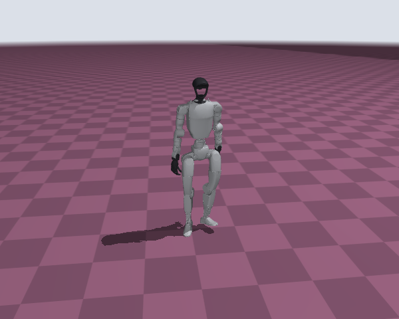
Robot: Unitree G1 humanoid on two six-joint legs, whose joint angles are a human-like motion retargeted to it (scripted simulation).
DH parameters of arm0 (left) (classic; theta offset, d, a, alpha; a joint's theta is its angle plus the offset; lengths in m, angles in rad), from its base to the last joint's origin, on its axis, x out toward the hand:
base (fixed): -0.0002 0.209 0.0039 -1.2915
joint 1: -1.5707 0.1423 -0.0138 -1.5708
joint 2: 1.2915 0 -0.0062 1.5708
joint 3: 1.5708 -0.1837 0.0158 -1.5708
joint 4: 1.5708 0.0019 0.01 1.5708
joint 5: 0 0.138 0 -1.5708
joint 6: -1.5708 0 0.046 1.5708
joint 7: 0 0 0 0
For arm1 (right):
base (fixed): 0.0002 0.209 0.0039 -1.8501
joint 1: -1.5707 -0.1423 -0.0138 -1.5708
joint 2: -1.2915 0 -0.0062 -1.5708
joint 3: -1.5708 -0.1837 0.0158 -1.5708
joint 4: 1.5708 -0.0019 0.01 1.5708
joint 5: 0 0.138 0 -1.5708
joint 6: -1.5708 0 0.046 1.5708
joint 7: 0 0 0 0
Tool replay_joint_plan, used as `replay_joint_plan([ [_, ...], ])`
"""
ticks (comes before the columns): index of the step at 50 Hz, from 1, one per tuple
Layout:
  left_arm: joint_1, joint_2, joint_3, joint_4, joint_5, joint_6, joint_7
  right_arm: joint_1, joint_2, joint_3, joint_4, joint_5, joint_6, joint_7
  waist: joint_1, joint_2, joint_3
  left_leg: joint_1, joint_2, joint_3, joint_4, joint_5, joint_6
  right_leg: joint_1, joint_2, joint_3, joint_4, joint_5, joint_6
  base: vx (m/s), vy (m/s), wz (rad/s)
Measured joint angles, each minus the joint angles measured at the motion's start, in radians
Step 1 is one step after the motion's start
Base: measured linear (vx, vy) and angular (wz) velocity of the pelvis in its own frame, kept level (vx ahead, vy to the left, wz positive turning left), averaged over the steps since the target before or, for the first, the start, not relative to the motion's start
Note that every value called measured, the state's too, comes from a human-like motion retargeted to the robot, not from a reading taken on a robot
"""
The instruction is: In place motions
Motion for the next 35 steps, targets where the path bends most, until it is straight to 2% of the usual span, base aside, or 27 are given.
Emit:
replay_joint_plan([
  [7, -0.065, -0.014, -0.053, -0.013, 0.028, 0.012, -0.02, 0.026, -0.006, -0.004, 0.005, 0.006, -0.005, -0.005, -0.095, 0.031, -0.011, 0.006, 0.023, -0.028, 0.0, 0.03, 0.001, 0.041, 0.015, -0.043, -0.024, -0.022, 0.004, -0.03, -0.15, 0.37],
  [13, -0.081, -0.025, -0.119, -0.112, 0.053, -0.02, -0.045, 0.058, -0.014, -0.04, 0.065, 0.016, 0.018, 0.003, -0.046, 0.031, -0.021, 0.019, 0.021, -0.027, -0.007, 0.048, -0.012, 0.038, 0.018, -0.033, -0.019, -0.038, -0.007, -0.01, -0.08, -0.11],
  [17, -0.081, -0.026, -0.109, -0.123, 0.04, -0.025, -0.048, 0.065, -0.015, -0.036, 0.069, 0.006, 0.022, 0.01, -0.074, 0.048, -0.016, 0.034, 0.042, -0.018, -0.002, 0.061, -0.021, 0.054, 0.037, -0.019, -0.02, -0.054, -0.007, -0.05, -0.14, -0.11],
  [25, -0.031, -0.002, -0.054, -0.038, 0.058, 0.005, -0.04, 0.088, -0.02, -0.056, 0.077, -0.007, 0.023, 0.008, -0.11, 0.067, -0.054, 0.067, 0.058, -0.002, 0.033, 0.098, -0.055, 0.078, 0.06, 0.017, -0.01, -0.09, -0.005, 0.01, -0.12, -0.17],
  [28, -0.008, 0.005, -0.021, -0.029, 0.047, 0.012, -0.048, 0.086, -0.027, -0.067, 0.079, 0.008, 0.027, 0.009, -0.104, 0.073, -0.063, 0.03, 0.08, 0.02, 0.145, 0.162, -0.082, 0.077, 0.061, 0.047, 0.003, -0.105, -0.001, -0.08, -0.12, -0.3],
  [30, -0.003, 0.009, -0.01, -0.037, 0.043, 0.011, -0.055, 0.085, -0.035, -0.074, 0.07, 0.027, 0.025, 0.009, -0.099, 0.054, -0.052, -0.054, 0.082, -0.005, 0.317, 0.238, -0.061, 0.084, 0.029, 0.055, 0.01, -0.113, 0.006, -0.1, -0.01, -0.09],
  [32, -0.003, 0.015, -0.015, -0.056, 0.049, 0.004, -0.06, 0.085, -0.046, -0.08, 0.063, 0.052, 0.017, 0.011, -0.071, 0.029, -0.019, -0.137, 0.072, -0.003, 0.455, 0.242, -0.035, 0.098, -0.006, 0.067, 0.019, -0.117, 0.008, -0.21, -0.04, -0.11],
  [35, 0.003, 0.026, -0.031, -0.09, 0.074, -0.014, -0.074, 0.08, -0.066, -0.085, 0.072, 0.069, 0.011, 0.011, -0.04, 0.034, 0.025, -0.276, 0.078, 0.048, 0.412, 0.107, 0.048, 0.117, -0.015, 0.031, 0.032, -0.128, 0.007, -0.19, 0.04, 0.25],
])
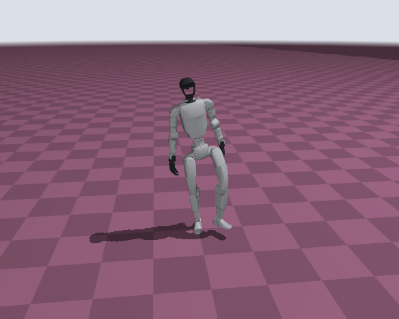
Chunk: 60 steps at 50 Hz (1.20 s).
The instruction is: In place motions
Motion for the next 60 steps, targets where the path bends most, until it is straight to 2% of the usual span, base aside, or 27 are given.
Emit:
replay_joint_plan([
  [2, 0.005, 0.006, -0.019, -0.024, 0.009, -0.003, -0.005, -0.004, -0.011, -0.002, 0.01, -0.003, 0.002, -0.009, 0.022, -0.003, 0.038, -0.135, -0.039, -0.031, -0.103, -0.129, 0.139, 0.009, -0.01, -0.015, 0.014, -0.01, -0.001, -0.23, 0.03, 0.5],
  [3, 0.005, 0.01, -0.028, -0.038, 0.011, -0.002, -0.007, -0.007, -0.016, -0.001, 0.013, -0.002, 0.001, -0.011, 0.031, -0.012, 0.059, -0.211, -0.062, -0.051, -0.151, -0.178, 0.227, 0.013, -0.021, -0.024, 0.019, -0.014, -0.003, -0.3, -0.25, 0.41],
  [4, 0.001, 0.02, -0.031, -0.052, 0.015, -0.001, -0.011, -0.017, -0.02, 0.004, 0.014, -0.004, 0.001, -0.008, 0.049, -0.021, 0.082, -0.292, -0.029, -0.059, -0.167, -0.209, 0.26, 0.011, -0.008, -0.028, 0.024, -0.024, -0.027, -0.32, -0.67, 0.14],
  [7, -0.018, 0.039, -0.025, -0.074, 0.023, -0.005, -0.015, -0.052, -0.027, 0.011, 0.015, -0.023, 0.009, 0.007, 0.127, -0.036, 0.145, -0.556, 0.156, -0.072, -0.134, -0.221, 0.266, -0.027, 0.055, -0.032, 0.054, -0.056, -0.123, -0.25, -1.0, -0.14],
  [10, -0.011, 0.029, -0.011, -0.034, 0.009, -0.001, 0.007, -0.068, -0.021, 0.011, 0.008, -0.041, 0.02, -0.005, 0.291, -0.08, 0.222, -0.763, 0.342, -0.127, -0.099, -0.181, 0.266, -0.074, 0.051, 0.074, 0.12, -0.069, -0.173, -0.18, -0.69, -1.24],
  [12, -0.006, 0.024, 0.0, 0.03, -0.004, 0.007, 0.003, -0.079, -0.011, 0.008, -0.01, -0.042, 0.018, -0.01, 0.369, -0.114, 0.274, -0.857, 0.412, -0.207, -0.119, -0.136, 0.266, -0.101, 0.037, 0.134, 0.17, -0.073, -0.19, -0.13, -0.4, -1.14],
  [15, -0.005, 0.027, 0.033, 0.162, 0.01, 0.033, -0.042, -0.092, 0.005, 0.017, -0.055, -0.058, -0.003, -0.006, 0.407, -0.164, 0.326, -0.898, 0.448, -0.256, -0.186, -0.073, 0.266, -0.144, 0.005, 0.17, 0.242, -0.087, -0.21, -0.06, -0.18, -0.58],
  [17, 0.01, 0.037, 0.041, 0.23, 0.058, 0.061, -0.1, -0.101, 0.009, 0.04, -0.069, -0.089, -0.019, -0.008, 0.41, -0.187, 0.327, -0.884, 0.458, -0.278, -0.204, -0.056, 0.266, -0.164, -0.006, 0.194, 0.266, -0.093, -0.211, -0.01, -0.07, -0.48],
  [20, 0.034, 0.056, 0.041, 0.272, 0.143, 0.084, -0.157, -0.109, 0.011, 0.076, -0.077, -0.144, -0.022, -0.01, 0.386, -0.197, 0.292, -0.854, 0.463, -0.295, -0.159, -0.067, 0.266, -0.179, -0.001, 0.21, 0.261, -0.092, -0.202, 0.01, 0.06, -0.33],
  [25, 0.055, 0.084, 0.045, 0.194, 0.215, 0.057, -0.125, -0.088, 0.013, 0.069, -0.068, -0.16, -0.023, -0.017, 0.329, -0.158, 0.223, -0.719, 0.413, -0.273, 0.033, -0.176, 0.266, -0.152, 0.017, 0.212, 0.186, -0.071, -0.146, -0.07, 0.37, -0.29],
  [27, 0.071, 0.092, 0.047, 0.158, 0.201, 0.052, -0.103, -0.061, 0.017, 0.048, -0.043, -0.148, -0.016, -0.017, 0.302, -0.125, 0.176, -0.64, 0.349, -0.256, 0.105, -0.201, 0.266, -0.133, 0.017, 0.211, 0.147, -0.05, -0.104, -0.08, 0.84, 0.05],
  [30, 0.098, 0.085, 0.042, 0.12, 0.138, 0.057, -0.07, 0.011, 0.009, 0.016, -0.013, -0.128, -0.005, -0.018, 0.191, -0.092, 0.087, -0.476, 0.127, -0.181, 0.103, -0.13, 0.239, -0.093, -0.058, 0.156, 0.072, -0.011, -0.017, 0.09, 0.87, 1.33],
  [32, 0.079, 0.092, 0.053, 0.099, 0.093, 0.063, -0.063, 0.037, 0.007, 0.005, 0.004, -0.104, -0.002, -0.017, 0.124, -0.057, 0.057, -0.348, 0.097, -0.173, 0.119, -0.057, 0.112, -0.063, -0.027, 0.116, 0.052, -0.015, -0.011, 0.19, 0.2, 1.2],
  [35, 0.023, 0.093, 0.064, 0.054, 0.046, 0.061, -0.059, 0.052, 0.002, -0.022, 0.041, -0.064, 0.001, -0.016, 0.064, -0.027, 0.046, -0.168, 0.059, -0.178, 0.136, 0.061, -0.036, -0.036, 0.001, 0.07, 0.037, -0.021, -0.009, 0.09, 0.05, 0.79],
  [38, -0.032, 0.09, 0.046, -0.003, 0.018, 0.038, -0.053, 0.054, 0.002, -0.044, 0.085, -0.035, 0.015, -0.019, 0.029, -0.022, 0.032, -0.018, 0.023, -0.182, 0.101, 0.162, -0.13, -0.033, 0.007, 0.041, 0.028, -0.023, -0.003, 0.07, 0.04, 0.64],
  [40, -0.058, 0.087, 0.022, -0.043, 0.012, 0.026, -0.05, 0.055, 0.005, -0.053, 0.108, -0.021, 0.025, -0.024, 0.017, -0.019, 0.015, 0.062, 0.001, -0.198, 0.047, 0.203, -0.155, -0.036, 0.014, 0.028, 0.018, -0.023, -0.003, 0.09, 0.05, 0.47],
  [43, -0.078, 0.084, -0.019, -0.099, 0.04, -0.006, -0.064, 0.055, 0.012, -0.057, 0.111, -0.015, 0.027, -0.027, 0.009, -0.005, -0.004, 0.171, -0.025, -0.244, -0.102, 0.22, -0.137, -0.045, 0.034, 0.015, 0.004, -0.019, -0.002, 0.11, 0.07, 0.32],
  [48, -0.074, 0.1, -0.087, -0.149, 0.106, -0.033, -0.084, 0.037, 0.024, -0.036, 0.059, -0.036, 0.016, -0.006, -0.017, 0.015, -0.015, 0.297, -0.024, -0.218, -0.34, 0.117, -0.108, -0.042, 0.062, -0.013, -0.006, -0.016, 0.002, 0.09, 0.09, 0.28],
  [53, -0.063, 0.096, -0.093, -0.12, 0.152, -0.026, -0.093, 0.004, 0.039, -0.011, -0.025, -0.035, -0.005, 0.008, -0.073, 0.006, -0.021, 0.293, -0.029, -0.187, -0.374, 0.07, -0.094, -0.039, 0.044, -0.058, -0.018, -0.002, 0.014, 0.03, 0.15, 0.55],
  [56, -0.055, 0.087, -0.072, -0.09, 0.155, -0.021, -0.101, -0.016, 0.048, 0.009, -0.065, -0.01, -0.015, 0.021, -0.054, 0.0, -0.009, 0.287, -0.032, -0.191, -0.355, 0.043, -0.099, -0.032, 0.038, -0.065, -0.029, 0.015, 0.015, 0.07, 0.18, 0.0],
  [60, 0.005, 0.072, -0.022, -0.056, 0.129, -0.02, -0.094, -0.035, 0.062, 0.038, -0.088, -0.009, -0.017, 0.027, -0.002, -0.011, -0.027, 0.281, -0.038, -0.182, -0.348, 0.013, -0.101, -0.04, 0.027, -0.057, -0.042, 0.042, 0.016, 0.15, 0.2, -0.36],
])
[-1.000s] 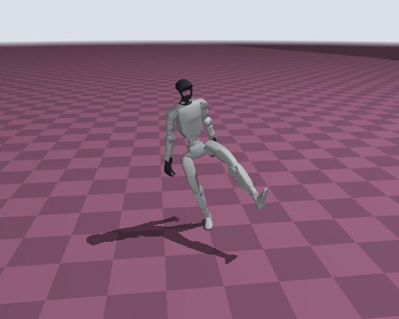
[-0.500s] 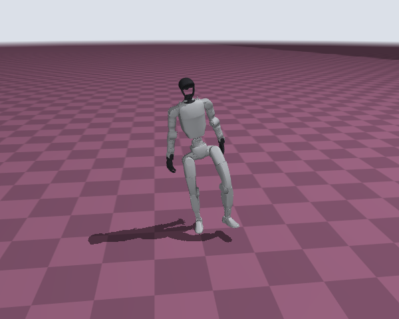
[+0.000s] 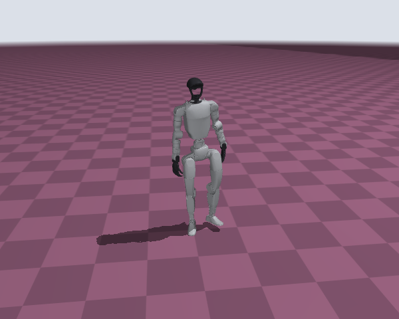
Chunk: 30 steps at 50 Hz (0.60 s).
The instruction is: In place motions
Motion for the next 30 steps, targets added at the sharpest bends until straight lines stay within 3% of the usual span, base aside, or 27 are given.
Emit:
replay_joint_plan([
  [12, 0.146, -0.017, 0.214, 0.177, -0.115, 0.029, 0.008, 0.002, -0.004, 0.052, -0.034, -0.056, -0.024, 0.007, 0.035, -0.042, -0.038, 0.045, -0.077, -0.027, -0.05, -0.104, 0.034, 0.012, -0.065, -0.04, 0.007, 0.084, 0.029, 0.16, 0.26, -0.08],
  [16, 0.131, -0.003, 0.237, 0.2, -0.124, 0.019, 0.023, 0.017, -0.026, 0.03, 0.02, -0.103, -0.033, 0.004, 0.052, -0.047, -0.046, 0.051, -0.093, -0.052, -0.039, -0.134, 0.026, 0.006, -0.084, -0.075, 0.089, 0.114, 0.062, 0.14, 0.24, 0.08],
  [18, 0.115, 0.01, 0.234, 0.208, -0.125, 0.016, 0.034, 0.028, -0.041, 0.024, 0.054, -0.123, -0.026, -0.011, 0.049, -0.039, -0.058, 0.042, -0.083, -0.072, -0.028, -0.147, 0.017, -0.027, -0.088, -0.105, 0.184, 0.179, 0.076, 0.11, 0.26, 0.3],
  [20, 0.094, 0.029, 0.222, 0.214, -0.127, 0.016, 0.04, 0.036, -0.05, 0.015, 0.086, -0.135, -0.019, -0.021, 0.032, -0.002, -0.05, 0.043, -0.034, -0.088, -0.01, -0.158, 0.007, -0.091, -0.06, -0.098, 0.335, 0.23, 0.036, 0.08, 0.14, 0.31],
  [22, 0.074, 0.044, 0.204, 0.216, -0.133, 0.019, 0.047, 0.048, -0.055, -0.004, 0.103, -0.142, -0.007, -0.022, 0.009, 0.012, -0.038, 0.045, -0.001, -0.078, 0.004, -0.162, -0.001, -0.178, -0.041, -0.068, 0.406, 0.207, 0.013, 0.05, 0.05, 0.35],
  [25, 0.037, 0.049, 0.163, 0.218, -0.147, 0.02, 0.07, 0.086, -0.065, -0.052, 0.103, -0.125, -0.009, -0.027, -0.067, 0.03, 0.008, 0.061, 0.042, -0.083, 0.028, -0.163, -0.003, -0.313, -0.035, -0.122, 0.348, 0.132, -0.126, -0.01, 0.0, 0.73],
  [28, -0.029, 0.032, 0.108, 0.205, -0.166, 0.011, 0.068, 0.107, -0.09, -0.091, 0.112, -0.07, -0.013, -0.046, -0.177, 0.079, 0.116, 0.078, 0.077, -0.141, 0.068, -0.166, 0.028, -0.504, -0.064, -0.079, 0.289, 0.019, -0.291, -0.14, 0.4, 1.1],
  [30, -0.098, 0.031, 0.085, 0.188, -0.174, 0.01, 0.042, 0.081, -0.111, -0.103, 0.13, -0.035, 0.001, -0.057, -0.238, 0.117, 0.201, 0.067, 0.066, -0.152, 0.113, -0.193, 0.102, -0.683, -0.121, 0.069, 0.287, -0.003, -0.304, -0.19, 1.13, 0.61],
])
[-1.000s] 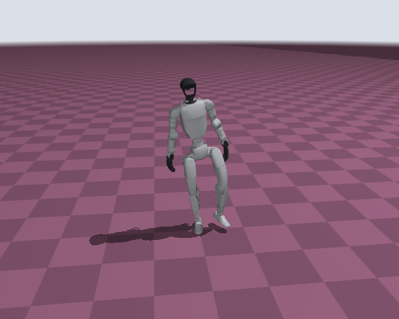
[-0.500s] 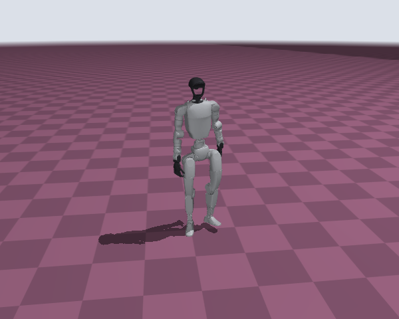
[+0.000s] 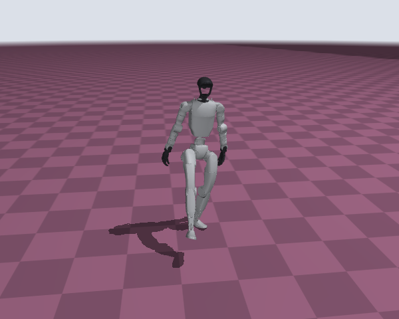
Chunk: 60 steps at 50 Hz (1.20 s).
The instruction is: In place motions
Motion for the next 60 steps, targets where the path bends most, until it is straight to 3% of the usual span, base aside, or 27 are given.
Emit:
replay_joint_plan([
  [5, -0.113, 0.018, -0.038, -0.071, 0.026, -0.01, -0.005, -0.011, 0.009, 0.005, 0.063, 0.067, 0.032, 0.034, -0.165, 0.04, 0.123, -0.085, 0.066, 0.068, 0.06, 0.0, 0.104, -0.445, -0.089, 0.305, 0.015, 0.015, 0.0, -0.31, 0.81, 0.19],
  [9, -0.166, 0.024, -0.09, -0.121, 0.03, -0.031, 0.013, 0.013, 0.034, 0.008, 0.093, 0.079, 0.033, 0.091, -0.236, 0.041, 0.152, -0.16, 0.136, 0.121, 0.128, 0.02, 0.097, -0.655, -0.127, 0.494, 0.093, 0.016, 0.0, -0.17, 0.11, 0.65],
  [12, -0.199, 0.023, -0.129, -0.129, 0.033, -0.034, 0.009, 0.035, 0.055, 0.018, 0.099, 0.074, 0.025, 0.122, -0.238, 0.033, 0.147, -0.185, 0.139, 0.099, 0.163, 0.016, 0.089, -0.69, -0.145, 0.565, 0.142, 0.028, 0.0, -0.02, -0.07, 0.6],
  [15, -0.206, 0.018, -0.146, -0.129, 0.049, -0.036, -0.006, 0.048, 0.076, 0.02, 0.086, 0.038, 0.02, 0.156, -0.189, 0.02, 0.123, -0.18, 0.137, 0.086, 0.16, 0.016, 0.077, -0.598, -0.156, 0.512, 0.141, 0.016, 0.0, 0.15, -0.08, 0.15],
  [20, -0.127, -0.005, -0.133, -0.111, 0.025, -0.054, 0.024, 0.03, 0.065, 0.031, -0.002, -0.011, 0.019, 0.15, -0.09, -0.03, 0.076, -0.095, 0.096, 0.089, 0.08, 0.026, 0.051, -0.251, -0.125, 0.284, 0.063, -0.017, 0.0, 0.22, -0.26, -0.16],
  [23, -0.052, -0.022, -0.087, -0.057, 0.033, -0.044, 0.028, 0.002, 0.044, 0.037, -0.067, -0.018, 0.011, 0.108, -0.02, -0.081, 0.042, -0.034, 0.042, 0.095, 0.039, 0.028, 0.027, -0.042, -0.024, 0.178, 0.058, 0.0, 0.0, 0.11, -0.64, -0.72],
  [26, 0.032, -0.036, -0.055, 0.021, 0.053, -0.026, 0.042, -0.016, 0.03, 0.045, -0.118, 0.0, 0.002, 0.06, 0.027, -0.118, -0.006, -0.008, 0.037, 0.085, -0.003, 0.04, -0.019, 0.175, 0.127, 0.085, 0.038, 0.098, 0.0, -0.03, -0.89, -0.84],
  [27, 0.058, -0.037, -0.046, 0.046, 0.056, -0.019, 0.048, -0.023, 0.03, 0.05, -0.134, 0.006, -0.001, 0.046, 0.042, -0.129, -0.022, -0.005, 0.043, 0.09, -0.014, 0.045, -0.039, 0.247, 0.175, 0.06, 0.024, 0.146, 0.015, -0.09, -0.73, -1.1],
  [30, 0.098, -0.03, -0.011, 0.096, 0.059, 0.008, 0.047, -0.07, 0.03, 0.069, -0.169, 0.026, -0.002, 0.028, 0.077, -0.166, -0.063, -0.023, 0.005, 0.129, -0.026, 0.033, -0.054, 0.426, 0.213, 0.067, 0.021, 0.259, 0.172, -0.09, -0.19, -0.85],
  [33, 0.137, -0.039, 0.013, 0.082, 0.064, 0.012, 0.045, -0.093, 0.035, 0.077, -0.186, 0.046, -0.007, 0.035, 0.124, -0.189, -0.12, -0.045, -0.051, 0.157, -0.068, 0.031, -0.048, 0.564, 0.207, 0.042, -0.022, 0.282, 0.25, -0.01, -0.02, -0.62],
  [35, 0.16, -0.051, 0.023, 0.065, 0.062, 0.003, 0.046, -0.09, 0.04, 0.086, -0.196, 0.048, -0.013, 0.039, 0.169, -0.198, -0.163, -0.062, -0.089, 0.175, -0.098, 0.033, -0.04, 0.63, 0.203, 0.053, -0.095, 0.233, 0.304, 0.03, -0.03, -0.84],
  [38, 0.183, -0.062, 0.025, 0.022, 0.049, -0.004, 0.034, -0.087, 0.052, 0.099, -0.205, 0.035, -0.014, 0.049, 0.283, -0.219, -0.187, -0.055, -0.126, 0.242, -0.139, 0.028, -0.039, 0.678, 0.154, -0.005, -0.217, 0.102, 0.293, 0.03, -0.03, -1.27],
  [40, 0.189, -0.066, 0.028, -0.005, 0.036, 0.011, 0.021, -0.09, 0.068, 0.121, -0.207, 0.014, -0.016, 0.058, 0.357, -0.219, -0.188, -0.041, -0.122, 0.293, -0.16, 0.026, -0.047, 0.682, 0.139, -0.021, -0.281, 0.12, 0.256, -0.01, -0.08, -1.4],
  [42, 0.177, -0.077, 0.03, -0.013, 0.031, 0.031, 0.018, -0.097, 0.079, 0.144, -0.205, -0.017, -0.014, 0.079, 0.373, -0.22, -0.191, -0.044, -0.122, 0.315, -0.17, 0.031, -0.043, 0.67, 0.113, -0.039, -0.293, 0.142, 0.269, -0.12, -0.08, -0.64],
  [45, 0.142, -0.097, 0.037, -0.031, 0.007, 0.043, 0.038, -0.117, 0.097, 0.176, -0.219, -0.056, -0.02, 0.098, 0.372, -0.21, -0.173, -0.056, -0.113, 0.327, -0.176, 0.035, -0.032, 0.645, 0.123, -0.018, -0.28, 0.138, 0.268, -0.13, -0.11, -0.29],
  [52, 0.074, -0.077, -0.035, -0.093, 0.061, 0.032, 0.0, -0.091, 0.104, 0.253, -0.255, -0.082, -0.049, 0.083, 0.234, -0.189, -0.149, -0.075, -0.102, 0.292, -0.182, 0.042, -0.007, 0.625, 0.134, -0.046, -0.201, 0.105, 0.301, -0.05, -0.04, 0.35],
  [57, 0.045, -0.03, -0.08, -0.172, 0.088, 0.011, 0.026, -0.059, 0.118, 0.226, -0.238, 0.01, -0.059, 0.079, 0.25, -0.193, -0.125, -0.074, -0.091, 0.294, -0.194, 0.044, -0.01, 0.559, 0.147, 0.016, -0.088, 0.149, 0.363, -0.04, -0.06, -0.18],
  [60, 0.043, -0.013, -0.074, -0.197, 0.066, 0.01, 0.034, -0.056, 0.125, 0.205, -0.225, 0.055, -0.059, 0.071, 0.264, -0.195, -0.117, -0.071, -0.077, 0.314, -0.196, 0.045, -0.013, 0.525, 0.151, 0.063, -0.057, 0.149, 0.357, -0.03, -0.1, -0.27],
])
